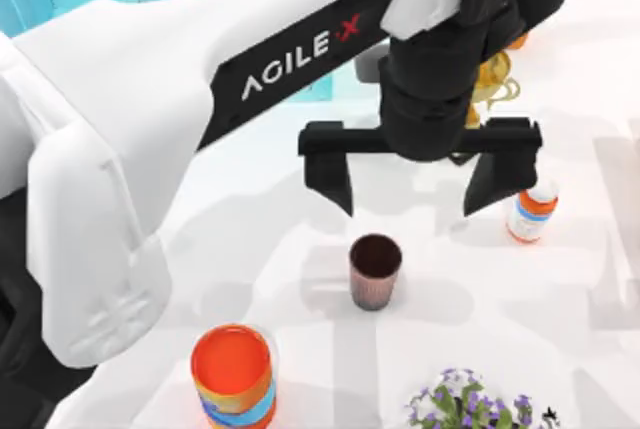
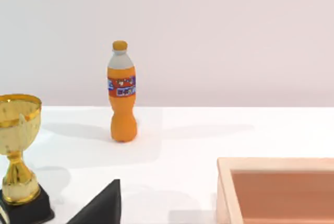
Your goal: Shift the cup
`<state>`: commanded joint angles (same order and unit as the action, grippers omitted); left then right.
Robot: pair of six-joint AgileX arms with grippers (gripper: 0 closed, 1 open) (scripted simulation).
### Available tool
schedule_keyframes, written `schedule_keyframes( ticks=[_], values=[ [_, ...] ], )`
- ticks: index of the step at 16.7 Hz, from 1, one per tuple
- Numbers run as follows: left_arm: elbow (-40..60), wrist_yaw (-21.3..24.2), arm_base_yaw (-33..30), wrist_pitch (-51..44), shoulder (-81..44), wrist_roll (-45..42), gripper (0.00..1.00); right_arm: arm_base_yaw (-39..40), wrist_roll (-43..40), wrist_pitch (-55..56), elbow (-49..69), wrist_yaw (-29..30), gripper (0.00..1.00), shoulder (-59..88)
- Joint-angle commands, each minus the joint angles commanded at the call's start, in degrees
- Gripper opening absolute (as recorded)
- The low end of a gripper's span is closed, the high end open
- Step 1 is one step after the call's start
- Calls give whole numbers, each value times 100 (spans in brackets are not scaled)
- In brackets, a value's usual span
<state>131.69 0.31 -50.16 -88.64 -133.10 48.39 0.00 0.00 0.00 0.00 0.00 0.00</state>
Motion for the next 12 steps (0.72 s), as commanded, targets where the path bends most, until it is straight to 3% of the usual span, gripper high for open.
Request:
schedule_keyframes(
  ticks=[4, 12],
  values=[
    [-241, 0, 22, 241, 18, -21, 100, 0, 0, 0, 0, 0, 100, 0],
    [-2240, -1, 17, 2197, 47, -17, 100, 0, 0, 0, 0, 0, 100, 0]
  ],
)
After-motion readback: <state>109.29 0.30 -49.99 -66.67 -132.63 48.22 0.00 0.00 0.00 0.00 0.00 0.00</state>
